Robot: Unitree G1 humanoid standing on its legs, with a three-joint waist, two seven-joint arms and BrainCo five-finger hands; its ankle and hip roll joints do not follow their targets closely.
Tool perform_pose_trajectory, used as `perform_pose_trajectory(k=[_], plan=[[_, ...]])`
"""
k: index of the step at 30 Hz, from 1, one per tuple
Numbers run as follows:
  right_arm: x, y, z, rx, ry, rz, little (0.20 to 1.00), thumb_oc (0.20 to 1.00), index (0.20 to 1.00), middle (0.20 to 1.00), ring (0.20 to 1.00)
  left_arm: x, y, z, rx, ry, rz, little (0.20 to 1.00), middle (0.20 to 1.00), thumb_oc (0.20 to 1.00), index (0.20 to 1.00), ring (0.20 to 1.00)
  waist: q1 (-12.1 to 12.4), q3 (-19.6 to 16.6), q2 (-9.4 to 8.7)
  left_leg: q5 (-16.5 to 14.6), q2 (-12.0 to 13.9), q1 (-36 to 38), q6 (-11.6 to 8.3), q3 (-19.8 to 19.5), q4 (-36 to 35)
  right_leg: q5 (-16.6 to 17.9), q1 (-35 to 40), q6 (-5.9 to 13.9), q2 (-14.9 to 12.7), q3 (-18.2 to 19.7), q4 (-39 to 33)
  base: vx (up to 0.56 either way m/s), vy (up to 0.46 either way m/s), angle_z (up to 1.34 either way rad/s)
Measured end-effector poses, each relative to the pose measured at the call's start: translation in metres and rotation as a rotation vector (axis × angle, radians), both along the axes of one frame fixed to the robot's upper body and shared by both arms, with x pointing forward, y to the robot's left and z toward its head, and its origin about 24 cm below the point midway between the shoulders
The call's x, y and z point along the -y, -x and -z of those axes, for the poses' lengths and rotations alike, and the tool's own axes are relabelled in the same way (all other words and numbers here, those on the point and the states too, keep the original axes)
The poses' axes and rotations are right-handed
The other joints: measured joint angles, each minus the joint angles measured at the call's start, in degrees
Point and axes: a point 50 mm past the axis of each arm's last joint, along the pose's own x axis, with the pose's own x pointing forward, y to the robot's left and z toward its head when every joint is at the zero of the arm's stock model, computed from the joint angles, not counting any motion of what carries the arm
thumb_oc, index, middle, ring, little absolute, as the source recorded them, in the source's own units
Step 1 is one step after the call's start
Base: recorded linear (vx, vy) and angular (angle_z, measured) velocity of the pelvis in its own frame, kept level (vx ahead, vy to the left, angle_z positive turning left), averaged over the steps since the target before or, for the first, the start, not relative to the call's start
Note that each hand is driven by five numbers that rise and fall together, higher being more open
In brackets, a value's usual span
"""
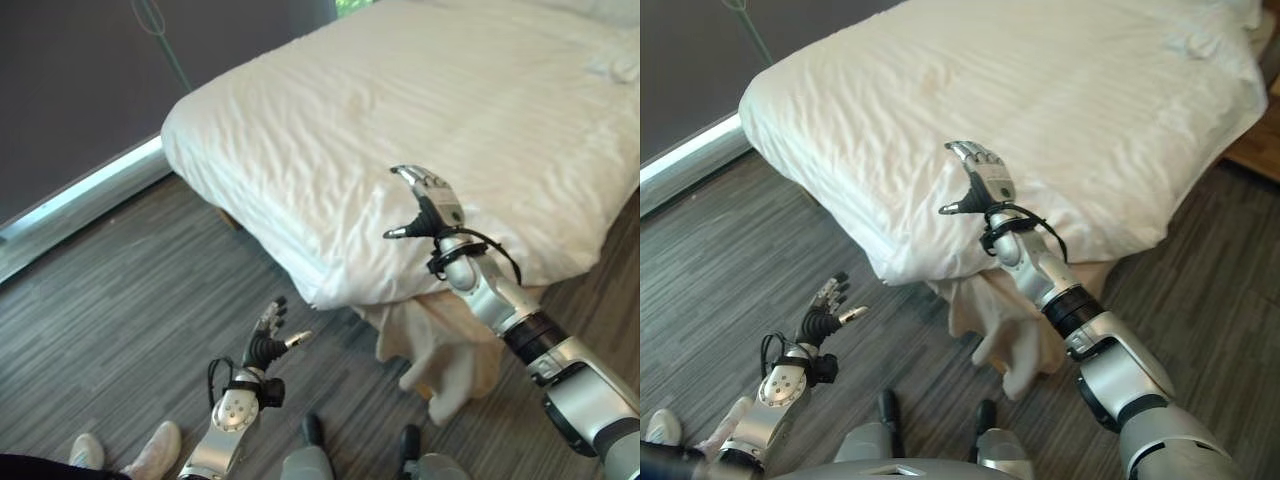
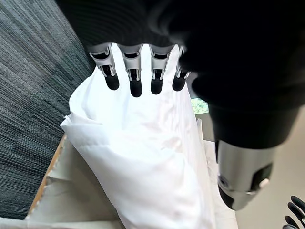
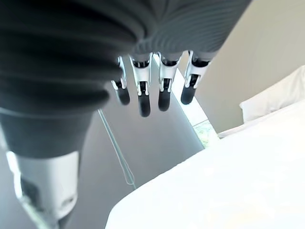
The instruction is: Making the bed.
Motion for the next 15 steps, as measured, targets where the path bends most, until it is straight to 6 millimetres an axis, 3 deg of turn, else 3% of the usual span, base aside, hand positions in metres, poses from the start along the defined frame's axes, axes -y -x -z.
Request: perform_pose_trajectory(k=[3, 6, 11, 15], plan=[[0.016, -0.03, -0.024, -0.015, 0.049, 0.146, 1.0, 1.0, 1.0, 1.0, 1.0, -0.011, -0.012, -0.012, 0.035, -0.019, 0.011, 1.0, 1.0, 1.0, 1.0, 1.0, 1.4, 0.0, -0.12, 0.0, -2.1, -4.1, 0.81, -0.4, -2.3, 0.9, -5.1, 1.57, -2.0, 0.0, 0.0, 0.01, 0.046, 0.13], [0.019, -0.042, -0.041, -0.014, 0.031, 0.192, 1.0, 1.0, 1.0, 1.0, 1.0, -0.02, -0.014, -0.017, 0.045, -0.054, 0.014, 1.0, 1.0, 1.0, 1.0, 1.0, 3.3, 0.0, -0.09, -0.5, -3.9, -5.3, 1.86, -0.7, -2.3, 0.6, -6.1, 2.67, -3.7, -0.2, 0.0, -0.01, 0.014, 0.12], [0.021, -0.048, -0.049, -0.02, 0.101, 0.227, 1.0, 1.0, 1.0, 1.0, 1.0, -0.031, -0.015, -0.023, 0.057, -0.093, 0.012, 1.0, 1.0, 1.0, 1.0, 1.0, 4.8, 0.1, 0.21, -0.5, -4.3, -7.6, 1.89, -0.8, -2.3, 0.3, -8.4, 3.24, -4.1, -0.3, 0.4, -0.03, 0.007, 0.01], [0.041, -0.052, -0.04, -0.069, 0.171, 0.307, 1.0, 1.0, 1.0, 1.0, 1.0, -0.031, -0.016, -0.024, 0.064, -0.097, 0.018, 1.0, 1.0, 1.0, 1.0, 1.0, 5.2, 0.4, 0.87, -0.3, -3.9, -11.2, 2.18, -0.7, -2.2, 0.0, -12.9, 3.4, -4.0, 0.0, 2.2, -0.02, 0.01, -0.03]])
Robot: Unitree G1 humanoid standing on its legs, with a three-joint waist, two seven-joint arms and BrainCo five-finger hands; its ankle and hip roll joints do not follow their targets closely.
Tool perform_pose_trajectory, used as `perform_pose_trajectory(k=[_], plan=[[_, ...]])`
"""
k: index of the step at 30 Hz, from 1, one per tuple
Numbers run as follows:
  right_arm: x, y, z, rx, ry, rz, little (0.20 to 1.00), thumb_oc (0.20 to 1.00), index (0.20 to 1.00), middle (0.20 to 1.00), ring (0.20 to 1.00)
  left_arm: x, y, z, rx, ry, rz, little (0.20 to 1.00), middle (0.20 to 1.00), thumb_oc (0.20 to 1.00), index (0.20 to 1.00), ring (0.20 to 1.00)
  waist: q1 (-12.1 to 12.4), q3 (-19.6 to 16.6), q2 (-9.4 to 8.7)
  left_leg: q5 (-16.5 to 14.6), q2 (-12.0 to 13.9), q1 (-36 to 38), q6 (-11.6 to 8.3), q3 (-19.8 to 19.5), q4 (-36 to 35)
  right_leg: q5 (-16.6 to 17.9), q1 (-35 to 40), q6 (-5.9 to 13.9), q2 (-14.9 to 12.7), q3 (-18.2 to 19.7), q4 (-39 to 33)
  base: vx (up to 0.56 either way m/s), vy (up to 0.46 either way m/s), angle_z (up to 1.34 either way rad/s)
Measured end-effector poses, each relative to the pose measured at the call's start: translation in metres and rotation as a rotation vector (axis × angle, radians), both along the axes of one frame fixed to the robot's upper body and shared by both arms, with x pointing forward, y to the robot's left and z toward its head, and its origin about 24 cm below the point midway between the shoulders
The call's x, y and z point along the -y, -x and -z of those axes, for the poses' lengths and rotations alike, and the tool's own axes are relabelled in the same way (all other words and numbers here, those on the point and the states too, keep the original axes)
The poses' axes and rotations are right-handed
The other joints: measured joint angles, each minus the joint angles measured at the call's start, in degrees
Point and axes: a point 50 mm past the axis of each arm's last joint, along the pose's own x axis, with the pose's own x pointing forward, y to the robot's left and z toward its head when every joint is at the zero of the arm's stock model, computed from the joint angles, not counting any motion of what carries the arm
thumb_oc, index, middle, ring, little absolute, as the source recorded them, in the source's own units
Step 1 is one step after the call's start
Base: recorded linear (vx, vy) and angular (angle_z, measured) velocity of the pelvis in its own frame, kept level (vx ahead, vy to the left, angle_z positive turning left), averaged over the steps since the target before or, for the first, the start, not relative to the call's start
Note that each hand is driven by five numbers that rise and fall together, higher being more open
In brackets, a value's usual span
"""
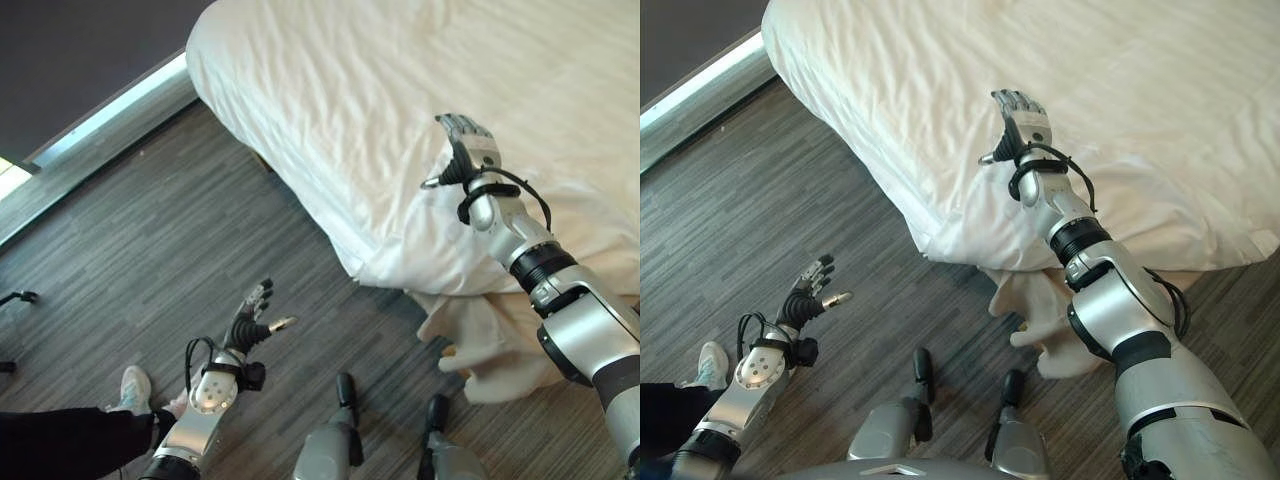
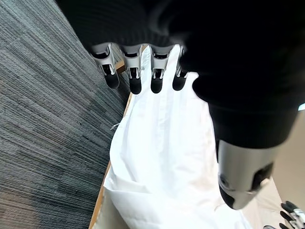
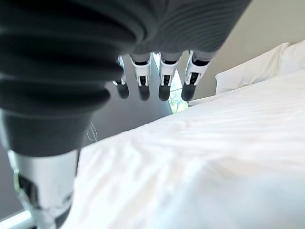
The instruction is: Making the bed.
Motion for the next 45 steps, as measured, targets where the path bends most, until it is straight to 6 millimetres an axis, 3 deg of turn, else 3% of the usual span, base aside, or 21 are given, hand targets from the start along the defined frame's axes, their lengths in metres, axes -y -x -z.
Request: perform_pose_trajectory(k=[2, 4, 5, 6, 8, 13, 18, 21, 25, 30, 36, 37, 38, 42, 45], plan=[[0.028, 0.002, 0.021, -0.079, -0.015, 0.108, 1.0, 1.0, 1.0, 1.0, 1.0, 0.004, -0.004, -0.003, 0.011, 0.001, 0.02, 1.0, 1.0, 1.0, 1.0, 1.0, 0.1, 0.9, 1.04, 0.2, -0.1, -1.8, 0.25, 0.0, 0.0, -0.2, -2.4, 0.2, -0.3, 0.2, 1.1, -0.05, 0.038, -0.01], [0.037, 0.003, 0.024, -0.081, -0.078, 0.141, 1.0, 1.0, 1.0, 1.0, 1.0, 0.01, -0.012, -0.004, 0.022, 0.003, 0.029, 1.0, 1.0, 1.0, 1.0, 1.0, 0.0, 1.8, 2.2, 0.2, -0.4, -2.3, 0.25, 0.2, 0.0, -0.3, -3.3, 0.38, -0.6, 0.5, 1.7, -0.04, 0.026, -0.05], [0.039, 0.003, 0.022, -0.072, -0.116, 0.144, 0.58, 0.58, 0.58, 0.58, 0.58, 0.014, -0.018, -0.001, 0.008, -0.004, 0.035, 1.0, 1.0, 1.0, 1.0, 1.0, -0.2, 2.2, 2.87, 0.2, -0.5, -2.4, 0.27, 0.2, 0.0, -0.3, -3.5, 0.38, -0.8, 0.6, 1.8, -0.03, 0.018, -0.08], [0.04, 0.003, 0.022, -0.069, -0.14, 0.146, 0.373, 0.373, 0.373, 0.373, 0.373, 0.016, -0.023, -0.003, 0.012, -0.01, 0.044, 1.0, 1.0, 1.0, 1.0, 1.0, -0.2, 2.3, 2.9, 0.2, -0.5, -2.5, 0.27, 0.2, 0.0, -0.3, -3.7, 0.38, -0.8, 0.7, 1.8, -0.01, 0.015, -0.04], [0.042, 0.003, 0.015, -0.053, -0.167, 0.146, 0.2, 0.2, 0.2, 0.2, 0.2, 0.02, -0.031, -0.01, 0.044, -0.007, 0.049, 1.0, 1.0, 1.0, 1.0, 1.0, -0.3, 2.3, 2.79, 0.2, -0.4, -2.6, 0.26, 0.2, 0.0, -0.3, -3.9, 0.46, -0.7, 0.7, 2.0, 0.0, 0.016, 0.0], [0.039, 0.002, 0.008, -0.024, -0.255, 0.125, 0.2, 0.2, 0.2, 0.2, 0.2, 0.029, -0.047, -0.017, 0.076, 0.006, 0.028, 1.0, 1.0, 1.0, 1.0, 1.0, -1.4, 2.6, 2.31, 0.2, -0.7, -1.8, 0.27, 1.0, 0.0, -0.4, -3.6, 0.55, -1.1, 1.4, 2.6, 0.02, 0.008, -0.04], [0.02, 0.008, 0.045, -0.105, -0.296, 0.086, 0.2, 0.2, 0.2, 0.2, 0.2, 0.053, -0.061, -0.023, 0.102, 0.027, 0.063, 1.0, 1.0, 1.0, 1.0, 1.0, -4.0, 3.4, 0.06, 0.2, -1.1, 2.6, 0.23, 1.6, 0.0, -0.9, 0.5, 0.99, -1.5, 2.0, 2.5, 0.04, 0.008, -0.03], [0.01, 0.019, 0.065, -0.122, -0.354, 0.043, 0.2, 0.2, 0.2, 0.2, 0.2, 0.055, -0.063, -0.026, 0.113, 0.032, 0.062, 1.0, 1.0, 1.0, 1.0, 1.0, -6.2, 3.4, -1.16, 0.0, -0.9, 4.3, 0.28, 1.7, -0.1, -0.9, 2.3, 0.98, -1.3, 2.0, 2.4, 0.04, 0.042, -0.02], [0.009, 0.039, 0.087, -0.125, -0.444, 0.01, 0.2, 0.2, 0.2, 0.2, 0.2, 0.056, -0.057, -0.02, 0.098, 0.025, 0.058, 1.0, 1.0, 1.0, 1.0, 1.0, -7.1, 3.3, -1.89, -1.4, -0.5, 6.1, 0.75, 2.8, -0.1, -0.8, 3.3, 0.91, -1.0, 3.1, 2.4, 0.02, 0.04, -0.13], [0.006, 0.102, 0.143, -0.211, -0.493, -0.062, 0.2, 0.2, 0.2, 0.2, 0.2, 0.051, -0.032, 0.009, -0.025, 0.027, 0.033, 1.0, 1.0, 1.0, 1.0, 1.0, -10.5, 2.5, -5.27, -2.7, -0.7, 9.8, 0.47, 5.0, -0.1, -0.8, 5.7, 0.94, -1.2, 5.4, 2.3, 0.03, 0.067, -0.2], [0.038, 0.192, 0.228, -0.485, -0.432, 0.084, 0.2, 0.2, 0.2, 0.2, 0.2, 0.048, -0.006, 0.028, -0.11, 0.069, 0.046, 1.0, 1.0, 1.0, 1.0, 1.0, -14.1, 0.2, -8.05, -4.2, -1.0, 12.8, 0.19, 6.7, -0.2, -1.0, 8.4, 1.35, -1.5, 7.0, 1.0, 0.01, 0.045, -0.17], [0.039, 0.204, 0.24, -0.535, -0.428, 0.108, 0.824, 0.824, 0.824, 0.824, 0.824, 0.05, -0.004, 0.03, -0.123, 0.092, 0.042, 1.0, 1.0, 1.0, 1.0, 1.0, -14.4, 0.0, -8.23, -4.3, -1.1, 13.3, 0.24, 6.7, -0.2, -1.0, 9.0, 1.43, -1.6, 7.0, 0.8, -0.03, 0.014, -0.05], [0.041, 0.224, 0.263, -0.643, -0.414, 0.15, 1.0, 1.0, 1.0, 1.0, 1.0, 0.052, -0.001, 0.034, -0.138, 0.119, 0.038, 1.0, 1.0, 1.0, 1.0, 1.0, -15.0, -0.3, -8.49, -4.5, -1.2, 13.9, 0.28, 7.0, -0.3, -1.1, 9.5, 1.49, -1.7, 7.2, 0.6, -0.04, 0.006, -0.03], [0.042, 0.263, 0.31, -0.87, -0.44, 0.29, 1.0, 1.0, 1.0, 1.0, 1.0, 0.057, 0.002, 0.037, -0.152, 0.137, 0.044, 1.0, 1.0, 1.0, 1.0, 1.0, -15.6, -1.3, -8.77, -5.0, -1.5, 15.0, 0.28, 7.9, -0.4, -1.0, 10.3, 1.83, -2.0, 8.0, 0.4, -0.03, 0.006, -0.11], [0.043, 0.312, 0.348, -1.118, -0.497, 0.478, 1.0, 1.0, 1.0, 1.0, 1.0, 0.064, 0.003, 0.04, -0.169, 0.137, 0.076, 1.0, 1.0, 1.0, 1.0, 1.0, -15.6, -2.6, -9.06, -5.2, -1.6, 15.2, 0.38, 7.9, -0.4, -1.2, 10.4, 2.04, -2.1, 8.0, 0.5, 0.0, 0.01, 0.01]])
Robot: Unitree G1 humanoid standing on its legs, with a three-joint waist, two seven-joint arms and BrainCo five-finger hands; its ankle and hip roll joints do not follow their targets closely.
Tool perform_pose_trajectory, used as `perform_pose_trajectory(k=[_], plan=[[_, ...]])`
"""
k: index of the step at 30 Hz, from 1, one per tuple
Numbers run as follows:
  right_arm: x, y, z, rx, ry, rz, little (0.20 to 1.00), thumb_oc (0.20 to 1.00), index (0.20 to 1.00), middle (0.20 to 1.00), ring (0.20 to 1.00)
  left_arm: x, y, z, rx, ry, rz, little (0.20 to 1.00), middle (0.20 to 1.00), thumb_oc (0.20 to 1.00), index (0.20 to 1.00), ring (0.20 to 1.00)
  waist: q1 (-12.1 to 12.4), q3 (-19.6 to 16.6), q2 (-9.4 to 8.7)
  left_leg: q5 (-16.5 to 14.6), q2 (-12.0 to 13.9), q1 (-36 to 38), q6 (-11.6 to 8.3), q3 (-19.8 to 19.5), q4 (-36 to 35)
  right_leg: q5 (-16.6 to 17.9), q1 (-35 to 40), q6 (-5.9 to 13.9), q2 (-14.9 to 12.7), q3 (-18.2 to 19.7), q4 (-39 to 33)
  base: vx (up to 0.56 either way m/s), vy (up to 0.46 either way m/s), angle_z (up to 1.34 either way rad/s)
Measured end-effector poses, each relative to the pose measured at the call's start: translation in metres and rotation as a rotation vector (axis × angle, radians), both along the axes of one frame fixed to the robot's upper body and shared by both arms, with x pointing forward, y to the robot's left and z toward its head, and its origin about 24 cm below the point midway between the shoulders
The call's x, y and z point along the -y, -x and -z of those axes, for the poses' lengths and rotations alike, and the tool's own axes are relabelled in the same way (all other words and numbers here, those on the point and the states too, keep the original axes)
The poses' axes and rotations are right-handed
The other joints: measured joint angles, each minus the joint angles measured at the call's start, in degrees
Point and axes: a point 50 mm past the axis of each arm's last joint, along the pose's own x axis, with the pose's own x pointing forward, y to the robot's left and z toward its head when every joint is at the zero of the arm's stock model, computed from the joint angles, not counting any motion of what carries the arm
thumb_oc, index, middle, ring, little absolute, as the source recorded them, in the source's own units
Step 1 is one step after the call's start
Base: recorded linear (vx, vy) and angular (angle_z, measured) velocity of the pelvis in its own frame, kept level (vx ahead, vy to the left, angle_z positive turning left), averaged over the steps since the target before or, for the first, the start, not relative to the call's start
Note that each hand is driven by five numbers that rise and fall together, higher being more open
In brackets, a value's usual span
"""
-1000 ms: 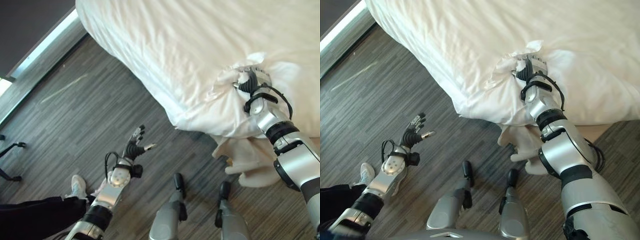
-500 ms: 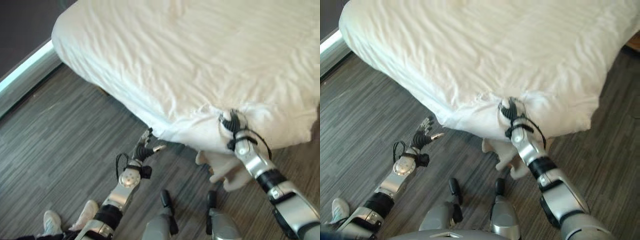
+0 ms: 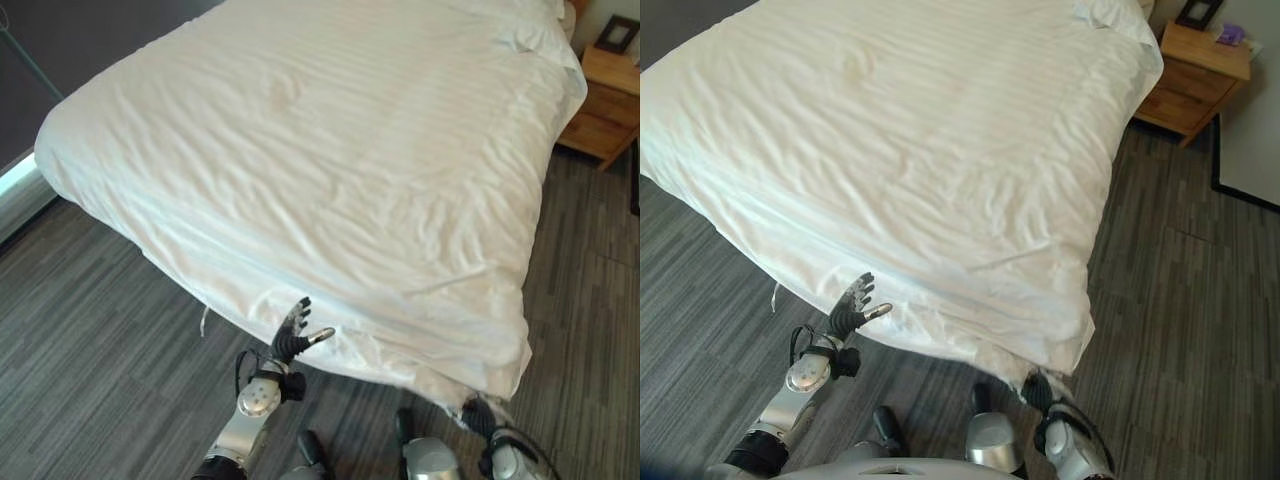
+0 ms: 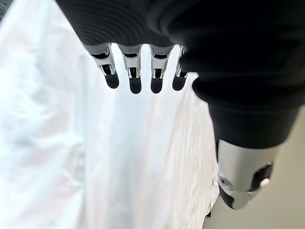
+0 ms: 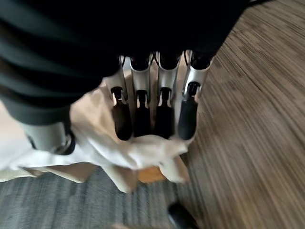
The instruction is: Making the bed.
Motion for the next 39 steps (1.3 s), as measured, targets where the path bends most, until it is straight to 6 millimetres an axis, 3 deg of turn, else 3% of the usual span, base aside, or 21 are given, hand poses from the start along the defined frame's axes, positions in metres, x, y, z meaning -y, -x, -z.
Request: perform_pose_trajectory(k=[3, 7, 10, 13, 14, 16, 17, 18, 19, 20, 21, 22, 23, 24, 26, 29, 31, 34, 39], plan=[[0.02, 0.054, 0.015, -0.222, 0.02, 0.181, 1.0, 1.0, 1.0, 1.0, 1.0, 0.002, 0.0, 0.002, -0.019, -0.003, 0.027, 1.0, 1.0, 1.0, 1.0, 1.0, -0.5, 0.0, -0.11, -0.2, -0.3, 0.6, 0.22, 0.0, 0.0, 0.0, 0.6, 0.12, -0.4, 0.2, -0.1, 0.0, 0.014, -0.01], [0.04, 0.111, 0.016, -0.415, 0.058, 0.363, 1.0, 1.0, 1.0, 1.0, 1.0, 0.001, 0.003, 0.006, -0.04, -0.002, 0.053, 1.0, 1.0, 1.0, 1.0, 1.0, -0.3, -1.0, 0.27, -1.2, -0.2, 1.6, -0.02, 0.0, 0.0, -0.3, 1.7, 0.5, -0.3, 0.3, -0.3, 0.01, 0.003, -0.02], [0.06, 0.128, 0.009, -0.437, 0.097, 0.441, 1.0, 1.0, 1.0, 1.0, 1.0, -0.004, 0.004, 0.006, -0.052, 0.025, 0.039, 1.0, 1.0, 1.0, 1.0, 1.0, -0.7, -1.2, 0.53, -1.2, -0.1, 1.6, -0.01, 0.0, 0.0, -0.3, 1.7, 0.47, -0.2, 0.3, -0.3, 0.0, 0.0, 0.0], [0.078, 0.128, 0.003, -0.405, 0.113, 0.532, 1.0, 1.0, 1.0, 1.0, 1.0, -0.008, 0.006, 0.007, -0.059, 0.023, 0.037, 1.0, 1.0, 1.0, 1.0, 1.0, -0.6, -1.5, 0.39, -1.1, -0.1, 1.6, 0.01, -0.1, 0.0, -0.3, 1.8, 0.42, -0.1, 0.2, -0.4, 0.0, -0.014, 0.0], [0.091, 0.124, -0.002, -0.36, 0.126, 0.593, 1.0, 1.0, 1.0, 1.0, 1.0, -0.011, 0.008, 0.008, -0.06, 0.021, 0.03, 1.0, 1.0, 1.0, 1.0, 1.0, -0.7, -2.0, 0.23, -1.2, -0.1, 1.5, 0.01, -0.1, 0.0, -0.2, 1.8, 0.36, -0.1, 0.2, -0.7, 0.0, -0.039, 0.02], [0.11, 0.111, -0.011, -0.255, 0.136, 0.664, 1.0, 1.0, 1.0, 1.0, 1.0, -0.015, 0.01, 0.005, -0.051, 0.023, 0.015, 1.0, 1.0, 1.0, 1.0, 1.0, -0.8, -2.6, -0.22, -1.1, 0.0, 1.4, 0.03, -0.1, 0.0, -0.2, 1.8, 0.38, -0.1, 0.1, -0.8, 0.01, -0.021, 0.0], [0.121, 0.095, -0.018, -0.147, 0.13, 0.693, 0.956, 0.956, 0.956, 0.956, 0.956, -0.017, 0.01, 0.003, -0.042, 0.023, 0.006, 1.0, 1.0, 1.0, 1.0, 1.0, -0.8, -2.8, -0.57, -1.0, 0.0, 1.5, 0.2, -0.1, 0.0, -0.1, 1.8, 0.35, 0.0, 0.1, -0.8, 0.0, 0.0, 0.0], [0.126, 0.076, -0.026, -0.019, 0.111, 0.709, 0.2, 0.2, 0.2, 0.2, 0.2, -0.019, 0.009, 0.002, -0.036, 0.024, -0.002, 1.0, 1.0, 1.0, 1.0, 1.0, -1.0, -2.9, -0.83, -0.9, 0.0, 1.5, 0.33, -0.1, 0.0, 0.0, 1.9, 0.13, 0.0, 0.1, -0.9, 0.0, 0.0, 0.0], [0.127, 0.046, -0.039, 0.137, 0.07, 0.707, 0.2, 0.2, 0.2, 0.2, 0.2, -0.02, 0.009, 0.001, -0.031, 0.029, -0.016, 1.0, 1.0, 1.0, 1.0, 1.0, -1.0, -3.1, -1.13, -0.9, 0.0, 1.6, 0.31, -0.1, 0.0, 0.0, 2.0, 0.13, 0.0, 0.1, -0.9, 0.03, -0.014, -0.04], [0.124, 0.031, -0.049, 0.233, 0.03, 0.679, 0.2, 0.2, 0.2, 0.2, 0.2, -0.021, 0.011, 0.001, -0.029, 0.033, -0.031, 1.0, 1.0, 1.0, 1.0, 1.0, -1.5, -3.1, -1.09, -0.7, -0.1, 1.6, 0.08, 0.1, 0.0, 0.3, 2.0, 0.01, 0.0, 0.2, -1.0, 0.01, -0.003, -0.04], [0.112, -0.018, -0.075, 0.467, -0.09, 0.615, 0.2, 0.2, 0.2, 0.2, 0.2, -0.02, 0.011, 0.001, -0.028, 0.036, -0.042, 1.0, 1.0, 1.0, 1.0, 1.0, -2.2, -3.1, -1.26, -0.8, -0.1, 1.9, 0.0, 0.1, 0.0, 0.4, 2.6, 0.29, 0.0, 0.3, -1.6, 0.02, 0.007, -0.04], [0.103, -0.039, -0.096, 0.607, -0.168, 0.566, 0.2, 0.2, 0.2, 0.2, 0.2, -0.019, 0.01, 0.001, -0.026, 0.047, -0.051, 1.0, 1.0, 1.0, 1.0, 1.0, -2.5, -3.2, -1.07, -0.7, -0.2, 1.9, 0.0, 0.1, 0.0, 0.7, 2.6, 0.54, -0.1, 0.3, -2.1, 0.01, 0.005, -0.06], [0.092, -0.067, -0.118, 0.765, -0.312, 0.548, 0.2, 0.2, 0.2, 0.2, 0.2, -0.028, 0.017, 0.004, -0.043, 0.07, -0.068, 1.0, 1.0, 1.0, 1.0, 1.0, -2.1, -3.2, -0.8, -0.7, -0.2, 1.7, 0.01, 0.3, 0.0, 0.9, 2.9, 0.46, -0.2, 0.3, -2.4, 0.02, 0.011, -0.06], [0.088, -0.083, -0.133, 0.883, -0.44, 0.594, 0.2, 0.2, 0.2, 0.2, 0.2, -0.04, 0.02, 0.005, -0.049, 0.092, -0.103, 1.0, 1.0, 1.0, 1.0, 1.0, -2.3, -3.5, -0.69, -0.8, -0.1, 1.8, -0.06, 0.3, 0.0, 1.2, 2.8, 0.1, 0.0, 0.4, -2.6, 0.05, 0.012, 0.01], [0.072, -0.115, -0.16, 1.108, -0.806, 0.712, 0.2, 0.2, 0.2, 0.2, 0.2, -0.068, 0.03, 0.024, -0.137, 0.149, -0.263, 1.0, 1.0, 1.0, 1.0, 1.0, -1.5, -3.9, 0.35, -0.8, 0.0, 1.9, -0.07, 0.3, 0.0, 1.2, 2.9, 0.11, 0.1, 0.3, -2.6, 0.02, 0.003, 0.04], [0.043, -0.143, -0.181, 1.208, -1.167, 0.712, 0.2, 0.2, 0.2, 0.2, 0.2, -0.085, 0.045, 0.044, -0.239, 0.158, -0.36, 1.0, 1.0, 1.0, 1.0, 1.0, 0.3, -4.1, 1.98, -0.7, -0.3, 1.8, -0.01, 0.1, 0.0, 1.1, 3.0, 0.15, -0.2, 0.0, -2.6, 0.08, 0.001, 0.05], [0.008, -0.164, -0.202, 1.239, -1.439, 0.664, 0.2, 0.2, 0.2, 0.2, 0.2, -0.088, 0.056, 0.058, -0.308, 0.144, -0.385, 1.0, 1.0, 1.0, 1.0, 1.0, 0.5, -4.2, 2.92, -0.7, -0.5, 2.2, 0.01, -0.1, 0.0, 1.1, 3.5, 0.17, -0.4, -0.4, -2.6, 0.1, -0.03, 0.07], [-0.022, -0.18, -0.222, 1.238, -1.652, 0.575, 0.2, 0.2, 0.2, 0.2, 0.2, -0.088, 0.059, 0.063, -0.335, 0.139, -0.378, 1.0, 1.0, 1.0, 1.0, 1.0, 1.5, -4.4, 3.19, -0.7, -0.5, 2.1, 0.0, -0.2, 0.0, 1.1, 3.5, 0.23, -0.5, -0.6, -2.7, 0.06, -0.035, 0.04], [-0.041, -0.189, -0.232, 1.261, -1.842, 0.619, 0.2, 0.2, 0.2, 0.2, 0.2, -0.081, 0.064, 0.072, -0.378, 0.134, -0.367, 1.0, 1.0, 1.0, 1.0, 1.0, 2.5, -5.0, 4.52, -0.7, -0.8, 1.6, 0.01, -1.3, 0.0, 0.8, 3.6, 0.52, -0.7, -1.5, -2.7, 0.03, -0.044, 0.09]])
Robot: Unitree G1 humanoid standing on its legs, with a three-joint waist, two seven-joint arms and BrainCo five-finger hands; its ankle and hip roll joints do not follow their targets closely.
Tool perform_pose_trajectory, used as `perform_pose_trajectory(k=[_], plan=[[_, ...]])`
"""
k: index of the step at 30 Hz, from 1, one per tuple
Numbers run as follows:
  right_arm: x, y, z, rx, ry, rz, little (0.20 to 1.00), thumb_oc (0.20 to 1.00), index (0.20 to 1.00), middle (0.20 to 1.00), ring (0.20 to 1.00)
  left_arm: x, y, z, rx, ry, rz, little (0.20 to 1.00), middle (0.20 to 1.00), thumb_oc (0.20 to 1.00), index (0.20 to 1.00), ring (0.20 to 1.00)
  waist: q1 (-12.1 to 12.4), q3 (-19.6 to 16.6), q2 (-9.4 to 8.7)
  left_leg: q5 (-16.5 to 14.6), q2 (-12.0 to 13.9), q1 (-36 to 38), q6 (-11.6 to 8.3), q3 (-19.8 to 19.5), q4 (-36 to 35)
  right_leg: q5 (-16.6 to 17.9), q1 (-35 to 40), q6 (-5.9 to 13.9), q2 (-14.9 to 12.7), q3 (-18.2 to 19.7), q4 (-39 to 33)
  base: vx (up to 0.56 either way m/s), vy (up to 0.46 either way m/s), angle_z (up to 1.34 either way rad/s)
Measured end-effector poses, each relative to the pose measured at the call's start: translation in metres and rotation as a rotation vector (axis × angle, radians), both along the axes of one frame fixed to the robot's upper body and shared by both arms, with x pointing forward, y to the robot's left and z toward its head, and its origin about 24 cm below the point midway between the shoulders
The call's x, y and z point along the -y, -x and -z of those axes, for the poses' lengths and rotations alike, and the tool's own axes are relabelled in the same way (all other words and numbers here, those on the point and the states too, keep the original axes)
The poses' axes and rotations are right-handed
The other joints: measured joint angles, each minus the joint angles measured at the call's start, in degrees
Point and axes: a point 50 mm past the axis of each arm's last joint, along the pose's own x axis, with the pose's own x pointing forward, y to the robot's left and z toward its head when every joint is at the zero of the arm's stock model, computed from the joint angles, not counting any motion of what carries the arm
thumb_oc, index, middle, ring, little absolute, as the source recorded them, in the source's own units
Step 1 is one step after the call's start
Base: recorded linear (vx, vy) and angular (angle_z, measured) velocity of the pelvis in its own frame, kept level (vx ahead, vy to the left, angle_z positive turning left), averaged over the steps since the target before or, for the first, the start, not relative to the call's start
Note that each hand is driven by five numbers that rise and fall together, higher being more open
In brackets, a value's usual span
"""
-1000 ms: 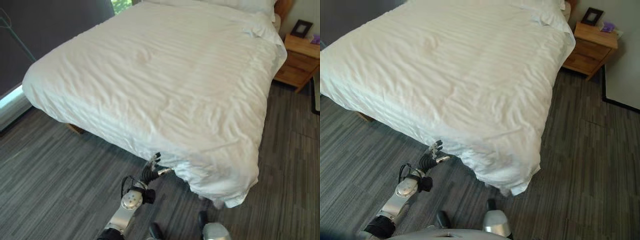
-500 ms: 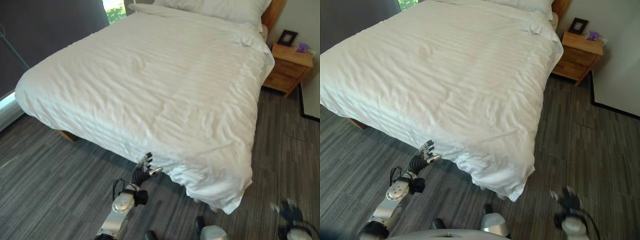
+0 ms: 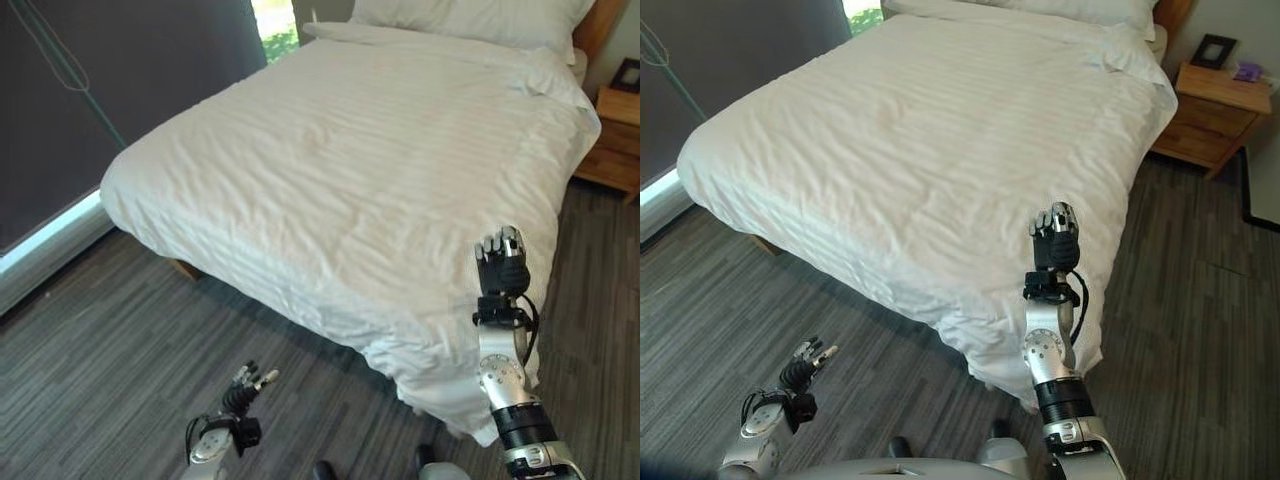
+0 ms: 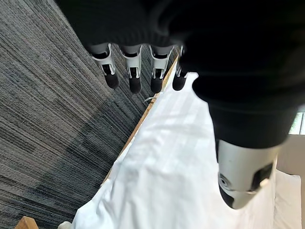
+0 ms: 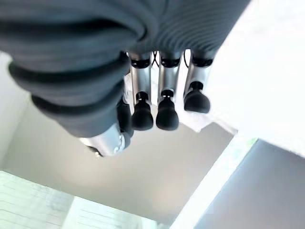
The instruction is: Making the bed.
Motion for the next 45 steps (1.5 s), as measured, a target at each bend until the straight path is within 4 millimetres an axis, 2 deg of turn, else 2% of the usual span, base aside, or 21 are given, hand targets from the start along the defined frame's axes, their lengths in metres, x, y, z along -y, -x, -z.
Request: perform_pose_trajectory(k=[2, 6, 10, 12, 14, 16, 17, 19, 21, 24, 27, 29, 30, 32, 34, 38, 40, 41, 42, 44, 45], plan=[[-0.004, -0.001, 0.003, -0.005, -0.045, -0.003, 0.2, 0.2, 0.2, 0.2, 0.2, 0.005, -0.001, 0.003, -0.012, 0.003, 0.014, 1.0, 1.0, 1.0, 1.0, 1.0, 0.7, -0.2, 0.77, 0.0, 0.0, -0.1, 0.0, -0.2, 0.0, -0.1, 0.0, 0.08, 0.0, -0.1, 0.0, 0.01, -0.052, 0.04], [-0.014, -0.009, 0.012, -0.05, -0.084, -0.007, 0.2, 0.2, 0.2, 0.2, 0.2, 0.018, -0.006, 0.006, -0.016, 0.007, 0.037, 1.0, 1.0, 1.0, 1.0, 1.0, 0.7, -0.4, 3.36, 0.3, -0.2, -2.1, 0.31, -0.3, 0.0, -0.1, -1.9, 0.19, -0.2, -0.3, 0.0, -0.03, -0.028, 0.02], [-0.021, -0.011, 0.042, -0.197, -0.07, -0.027, 0.2, 0.2, 0.2, 0.2, 0.2, 0.028, -0.02, 0.002, 0.019, 0.019, 0.054, 1.0, 1.0, 1.0, 1.0, 1.0, 0.8, 1.1, 7.3, 1.1, -0.3, -5.0, 0.78, -0.3, 0.3, 0.7, -4.8, -0.04, -0.3, -0.3, 0.0, -0.13, -0.019, 0.01], [-0.022, -0.01, 0.055, -0.262, -0.079, -0.033, 0.2, 0.2, 0.2, 0.2, 0.2, 0.034, -0.027, 0.002, 0.021, 0.032, 0.05, 1.0, 1.0, 1.0, 1.0, 1.0, 0.5, 1.7, 8.7, 1.4, -0.3, -6.5, 0.88, -0.1, 0.3, 0.9, -6.7, -0.05, -0.3, -0.1, 0.0, -0.16, -0.05, -0.04], [-0.026, -0.015, 0.062, -0.315, -0.065, -0.046, 0.2, 0.2, 0.2, 0.2, 0.2, 0.047, -0.063, -0.018, 0.123, 0.053, 0.022, 1.0, 1.0, 1.0, 1.0, 1.0, 1.2, 2.4, 10.49, 2.2, -0.3, -10.1, 1.12, -0.3, 0.1, 1.2, -10.4, 0.17, -0.3, -0.1, 1.1, -0.11, -0.053, 0.0], [-0.032, -0.024, 0.071, -0.394, -0.027, -0.088, 0.2, 0.2, 0.2, 0.2, 0.2, 0.058, -0.097, -0.043, 0.23, 0.052, 0.078, 1.0, 1.0, 1.0, 1.0, 1.0, 1.0, 3.9, 11.06, 3.1, -0.2, -12.0, 1.26, -0.1, 0.3, 2.1, -12.6, -0.2, -0.3, 0.1, 1.3, -0.08, -0.047, -0.05], [-0.032, -0.027, 0.067, -0.376, -0.009, -0.107, 0.2, 0.2, 0.2, 0.2, 0.2, 0.06, -0.107, -0.052, 0.268, 0.052, 0.089, 1.0, 1.0, 1.0, 1.0, 1.0, 0.9, 4.5, 11.08, 3.1, -0.2, -12.1, 1.31, -0.1, 0.3, 2.1, -12.7, -0.18, -0.3, 0.1, 1.3, -0.03, -0.043, -0.04], [-0.033, -0.03, 0.069, -0.393, 0.027, -0.138, 0.2, 0.2, 0.2, 0.2, 0.2, 0.058, -0.112, -0.059, 0.303, 0.052, 0.106, 1.0, 1.0, 1.0, 1.0, 1.0, 0.6, 4.6, 11.22, 3.1, -0.1, -12.0, 1.21, 0.0, 0.3, 1.8, -12.7, 0.1, -0.2, 0.2, 1.3, 0.04, -0.034, -0.04], [-0.029, -0.027, 0.074, -0.398, 0.082, -0.162, 0.2, 0.2, 0.2, 0.2, 0.2, 0.054, -0.108, -0.056, 0.297, 0.059, 0.107, 1.0, 1.0, 1.0, 1.0, 1.0, 0.3, 5.2, 11.41, 2.8, 0.0, -11.8, 0.84, 0.0, 0.3, 1.7, -12.5, 0.26, -0.1, 0.3, 1.0, 0.06, -0.003, 0.0], [-0.021, -0.013, 0.09, -0.417, 0.198, -0.217, 0.2, 0.2, 0.2, 0.2, 0.2, 0.045, -0.085, -0.038, 0.238, 0.079, 0.081, 1.0, 1.0, 1.0, 1.0, 1.0, -0.8, 6.2, 10.77, 2.2, 0.0, -10.5, 0.0, -0.2, 0.0, 1.4, -10.9, 0.26, 0.0, 0.1, 0.8, 0.05, -0.004, 0.03], [-0.011, -0.003, 0.104, -0.47, 0.271, -0.231, 0.2, 0.2, 0.2, 0.2, 0.2, 0.042, -0.066, -0.025, 0.187, 0.088, 0.067, 1.0, 1.0, 1.0, 1.0, 1.0, -1.1, 7.2, 9.25, 1.7, 0.0, -9.1, -0.65, -0.4, 0.0, 1.1, -9.3, 0.24, -0.2, -0.2, 0.6, 0.07, 0.001, 0.06], [-0.004, 0.0, 0.108, -0.493, 0.304, -0.23, 0.2, 0.2, 0.2, 0.2, 0.2, 0.041, -0.062, -0.024, 0.181, 0.095, 0.073, 1.0, 1.0, 1.0, 1.0, 1.0, -1.1, 7.5, 8.41, 1.2, -0.1, -8.6, -0.97, -0.4, 0.0, 0.8, -8.8, 0.09, -0.3, -0.2, 0.7, 0.04, 0.005, 0.08], [0.008, 0.003, 0.111, -0.516, 0.324, -0.238, 0.2, 0.2, 0.2, 0.2, 0.2, 0.04, -0.06, -0.024, 0.183, 0.101, 0.082, 1.0, 1.0, 1.0, 1.0, 1.0, -1.1, 7.4, 7.9, 1.0, -0.3, -8.3, -0.76, -0.5, 0.0, 0.6, -8.2, 0.18, -0.6, -0.6, 0.7, 0.02, 0.0, 0.06], [0.006, 0.004, 0.114, -0.526, 0.313, -0.238, 0.2, 0.2, 0.2, 0.2, 0.2, 0.039, -0.059, -0.024, 0.183, 0.101, 0.085, 1.0, 1.0, 1.0, 1.0, 1.0, -1.1, 7.4, 7.31, 0.9, -0.5, -7.9, -0.65, -0.4, 0.0, 0.4, -8.2, 0.38, -0.8, -0.4, 0.7, 0.02, -0.002, 0.02], [0.031, 0.013, 0.119, -0.57, 0.329, -0.213, 0.2, 0.2, 0.2, 0.2, 0.2, 0.038, -0.06, -0.025, 0.192, 0.108, 0.092, 1.0, 1.0, 1.0, 1.0, 1.0, -1.1, 7.3, 6.76, 0.4, -1.3, -7.6, -0.64, -0.5, 0.0, 0.3, -7.8, 0.51, -1.6, -0.7, 0.9, 0.01, -0.016, 0.07], [0.056, 0.039, 0.13, -0.611, 0.307, -0.134, 0.2, 0.2, 0.2, 0.2, 0.2, 0.029, -0.06, -0.03, 0.216, 0.097, 0.072, 1.0, 1.0, 1.0, 1.0, 1.0, -1.7, 7.3, 4.33, 0.1, -2.1, -7.3, -0.08, -0.3, 0.0, 0.4, -7.5, 0.92, -2.5, -0.6, 0.8, 0.0, -0.005, 0.01], [0.076, 0.057, 0.135, -0.654, 0.267, -0.026, 0.2, 0.2, 0.2, 0.2, 0.2, 0.027, -0.063, -0.036, 0.24, 0.087, 0.07, 1.0, 1.0, 1.0, 1.0, 1.0, -2.4, 7.2, 2.52, 0.4, -2.4, -7.0, 0.58, 0.0, 0.0, 0.9, -7.0, 1.27, -2.7, -0.4, 0.1, -0.01, -0.023, -0.08], [0.095, 0.069, 0.138, -0.709, 0.244, 0.079, 0.2, 0.2, 0.2, 0.2, 0.2, 0.028, -0.066, -0.04, 0.262, 0.088, 0.068, 1.0, 1.0, 1.0, 1.0, 1.0, -2.7, 7.2, 1.87, 0.3, -2.4, -6.8, 0.71, 0.4, 0.0, 1.1, -6.9, 1.33, -2.7, 0.0, -0.2, 0.01, -0.032, -0.15], [0.105, 0.073, 0.136, -0.72, 0.242, 0.12, 0.2, 0.2, 0.2, 0.2, 0.2, 0.029, -0.068, -0.043, 0.277, 0.09, 0.072, 1.0, 1.0, 1.0, 1.0, 1.0, -2.9, 7.2, 1.63, 0.3, -2.4, -6.7, 0.76, 0.8, 0.0, 1.1, -6.9, 1.38, -2.7, 0.3, -0.2, 0.02, -0.03, -0.23], [0.141, 0.094, 0.125, -0.733, 0.284, 0.248, 0.2, 0.2, 0.2, 0.2, 0.2, 0.031, -0.076, -0.057, 0.344, 0.099, 0.069, 1.0, 1.0, 1.0, 1.0, 1.0, -4.1, 7.4, 1.25, 0.3, -2.4, -6.0, 1.02, 1.6, 0.3, 1.5, -6.7, 1.57, -2.6, 1.1, 0.0, 0.02, -0.018, -0.22], [0.149, 0.097, 0.117, -0.711, 0.302, 0.28, 0.2, 0.2, 0.2, 0.2, 0.2, 0.029, -0.079, -0.062, 0.369, 0.098, 0.052, 1.0, 1.0, 1.0, 1.0, 1.0, -4.9, 7.5, 1.06, 0.3, -2.2, -5.3, 1.02, 1.9, 0.3, 1.5, -6.2, 1.57, -2.4, 1.4, 0.0, 0.04, -0.009, -0.24]])
